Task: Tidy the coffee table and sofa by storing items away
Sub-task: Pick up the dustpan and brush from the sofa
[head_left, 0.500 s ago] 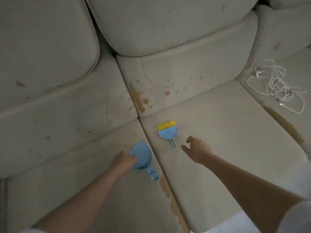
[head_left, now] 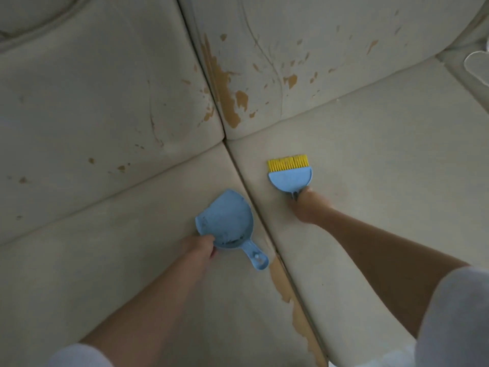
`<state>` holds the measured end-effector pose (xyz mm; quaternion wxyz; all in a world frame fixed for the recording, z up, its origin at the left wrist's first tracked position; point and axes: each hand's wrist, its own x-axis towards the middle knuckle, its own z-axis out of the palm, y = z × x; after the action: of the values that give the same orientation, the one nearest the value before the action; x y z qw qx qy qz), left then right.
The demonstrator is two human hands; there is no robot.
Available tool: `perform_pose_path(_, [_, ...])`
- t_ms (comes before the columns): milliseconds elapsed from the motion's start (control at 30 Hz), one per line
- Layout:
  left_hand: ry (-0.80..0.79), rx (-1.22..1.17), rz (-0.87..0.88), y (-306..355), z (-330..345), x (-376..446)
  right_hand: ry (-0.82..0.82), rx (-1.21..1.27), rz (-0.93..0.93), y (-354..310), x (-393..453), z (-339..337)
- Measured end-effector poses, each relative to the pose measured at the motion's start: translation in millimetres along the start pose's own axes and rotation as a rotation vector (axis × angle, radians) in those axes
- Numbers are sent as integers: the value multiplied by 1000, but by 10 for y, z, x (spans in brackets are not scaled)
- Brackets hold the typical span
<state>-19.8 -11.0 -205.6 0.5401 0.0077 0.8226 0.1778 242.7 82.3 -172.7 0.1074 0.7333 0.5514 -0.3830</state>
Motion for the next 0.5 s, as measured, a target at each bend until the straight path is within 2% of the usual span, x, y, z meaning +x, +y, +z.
perform_pose_path(100, [-7, 59, 48, 14, -49, -76, -62, -3, -82, 140, -341, -25])
perform_pose_path(200, [-42, 120, 175, 127, -34, -552, -32, 189, -42, 310, -842, -33])
perform_pose_path(367, [-300, 298, 249, 206, 23, -1575, -18, 468, -9, 340, -1839, -251])
perform_pose_path(500, [-503, 349, 323, 246, 104, -2441, 21, 453, -63, 334, -2538, -481])
